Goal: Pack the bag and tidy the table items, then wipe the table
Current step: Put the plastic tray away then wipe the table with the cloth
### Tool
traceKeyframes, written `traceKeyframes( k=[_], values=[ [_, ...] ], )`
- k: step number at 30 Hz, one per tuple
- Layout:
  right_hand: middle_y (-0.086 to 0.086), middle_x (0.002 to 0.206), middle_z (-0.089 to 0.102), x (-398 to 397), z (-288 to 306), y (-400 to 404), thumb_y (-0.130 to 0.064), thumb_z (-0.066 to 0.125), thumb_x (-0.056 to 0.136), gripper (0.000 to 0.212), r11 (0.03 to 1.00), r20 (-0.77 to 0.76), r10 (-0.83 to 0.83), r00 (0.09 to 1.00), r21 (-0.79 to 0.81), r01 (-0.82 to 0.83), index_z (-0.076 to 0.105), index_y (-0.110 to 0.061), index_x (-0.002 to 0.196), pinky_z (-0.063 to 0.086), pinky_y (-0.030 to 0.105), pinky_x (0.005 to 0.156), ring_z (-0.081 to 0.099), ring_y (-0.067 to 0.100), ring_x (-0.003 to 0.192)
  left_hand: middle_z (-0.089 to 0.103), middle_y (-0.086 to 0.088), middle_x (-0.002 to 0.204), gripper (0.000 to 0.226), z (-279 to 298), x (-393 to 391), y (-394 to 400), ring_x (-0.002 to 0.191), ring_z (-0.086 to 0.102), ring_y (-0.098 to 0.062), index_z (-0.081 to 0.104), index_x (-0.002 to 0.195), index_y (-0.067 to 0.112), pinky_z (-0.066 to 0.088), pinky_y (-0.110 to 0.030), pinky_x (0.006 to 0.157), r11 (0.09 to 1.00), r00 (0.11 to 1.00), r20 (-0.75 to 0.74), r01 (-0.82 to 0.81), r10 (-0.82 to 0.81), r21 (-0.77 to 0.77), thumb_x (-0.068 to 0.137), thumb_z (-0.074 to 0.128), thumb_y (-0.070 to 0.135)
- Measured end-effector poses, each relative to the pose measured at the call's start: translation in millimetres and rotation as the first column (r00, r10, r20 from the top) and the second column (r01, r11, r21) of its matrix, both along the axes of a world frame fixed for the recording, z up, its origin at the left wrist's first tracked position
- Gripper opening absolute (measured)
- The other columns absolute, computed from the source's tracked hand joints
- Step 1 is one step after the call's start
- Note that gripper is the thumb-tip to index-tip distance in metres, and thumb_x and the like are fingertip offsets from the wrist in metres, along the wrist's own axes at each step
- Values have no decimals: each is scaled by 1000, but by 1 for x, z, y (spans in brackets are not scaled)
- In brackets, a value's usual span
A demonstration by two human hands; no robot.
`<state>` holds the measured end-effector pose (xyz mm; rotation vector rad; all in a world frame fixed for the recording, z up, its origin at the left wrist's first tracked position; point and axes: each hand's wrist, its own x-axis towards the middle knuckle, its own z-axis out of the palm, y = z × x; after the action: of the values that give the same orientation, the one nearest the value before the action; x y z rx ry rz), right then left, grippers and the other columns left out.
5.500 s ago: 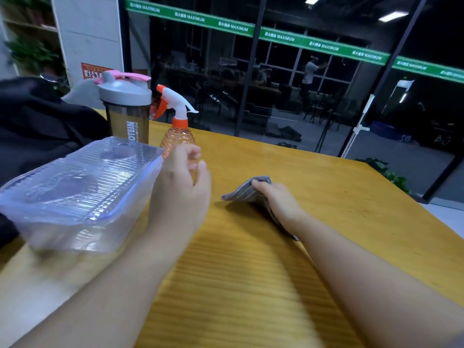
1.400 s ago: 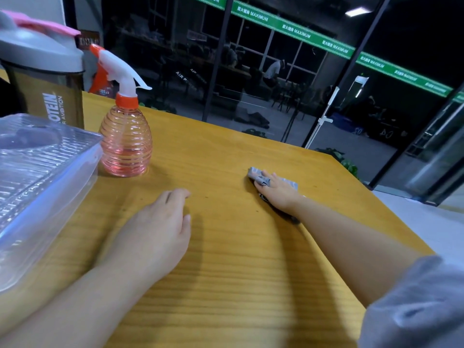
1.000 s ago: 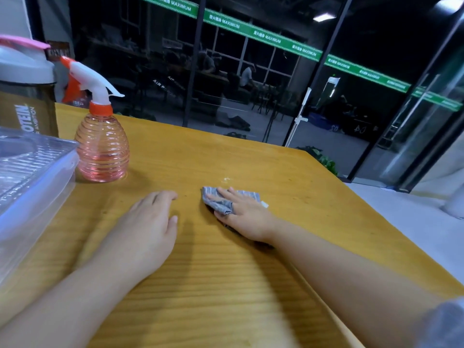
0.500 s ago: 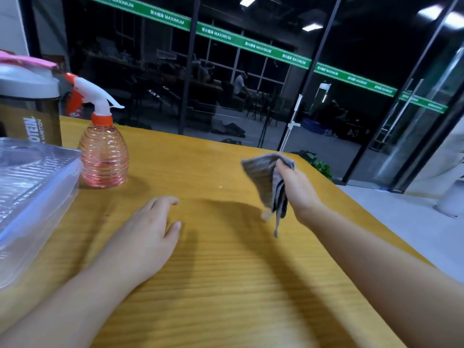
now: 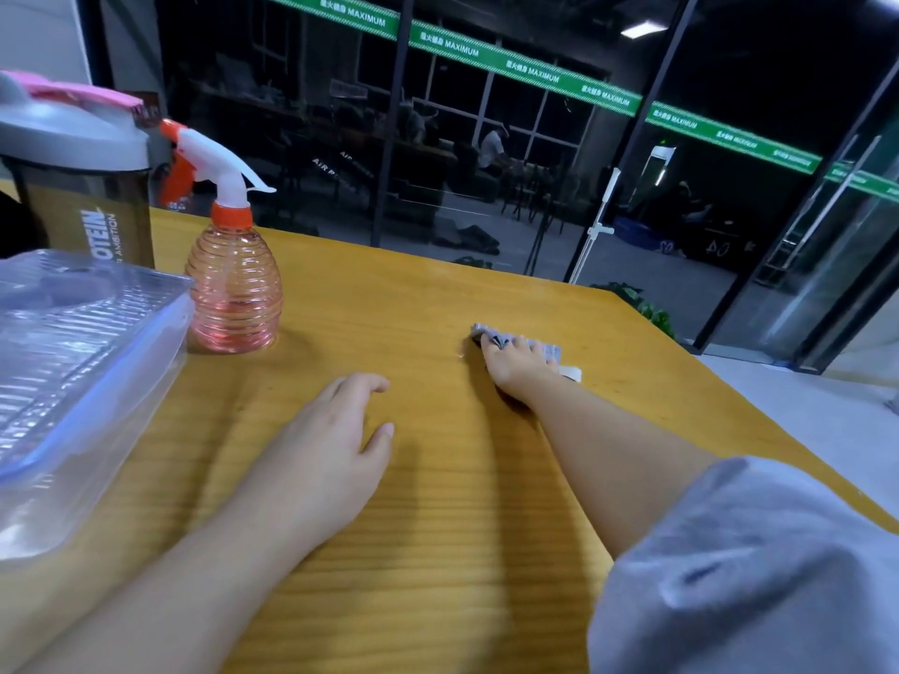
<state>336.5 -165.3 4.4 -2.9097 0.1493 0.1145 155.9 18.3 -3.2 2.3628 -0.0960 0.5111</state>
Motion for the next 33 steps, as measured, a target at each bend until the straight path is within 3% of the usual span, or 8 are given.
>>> traceKeyframes(
  k=[4,9,16,20,27,33],
  values=[
    [-2,153,20,1,1,14,-49,12,98,60,983,-4,174,985,-54,-174,25,-20,148,10,42,115,10,20,142,44,12,131,37,1,3,-3,116,45,-12,40,128,26,36,-27,94,1000,999,33,-16,15,27,92,48,28],
    [-4,159,7,-12,2,26,-51,14,99,64,937,-22,325,946,-126,-325,26,-11,148,7,42,117,2,18,145,47,2,131,40,0,6,-4,122,43,-19,41,130,18,31,-31,103,995,996,57,-77,74,61,90,49,19],
    [-5,159,1,-43,0,41,-53,16,98,65,873,-32,472,881,-120,-472,26,-12,148,2,41,118,-4,15,146,43,-4,140,47,3,6,6,128,39,-20,37,135,13,27,-27,100,966,974,-24,-227,226,-127,89,43,5],
    [-7,159,3,-69,-3,45,-56,17,97,60,829,-14,554,833,-82,-553,20,-29,150,-1,38,118,-4,14,146,43,-2,140,49,6,2,9,126,39,-18,38,136,14,27,-24,99,951,970,-14,-242,244,-193,88,41,2],
    [-5,159,3,-112,4,52,-49,23,99,49,723,-14,689,725,-62,-688,16,-42,147,-2,37,117,-5,15,146,45,-1,139,48,5,2,10,127,41,-18,39,135,14,29,-31,104,941,966,12,-248,258,-232,88,41,2],
    [-8,159,3,-147,2,39,-45,30,100,48,600,7,799,601,-62,-798,19,-43,146,-4,36,118,-7,12,146,50,3,131,40,6,-1,10,123,43,-13,42,130,15,29,-24,98,948,971,133,-155,198,-279,92,41,3]
  ],
)
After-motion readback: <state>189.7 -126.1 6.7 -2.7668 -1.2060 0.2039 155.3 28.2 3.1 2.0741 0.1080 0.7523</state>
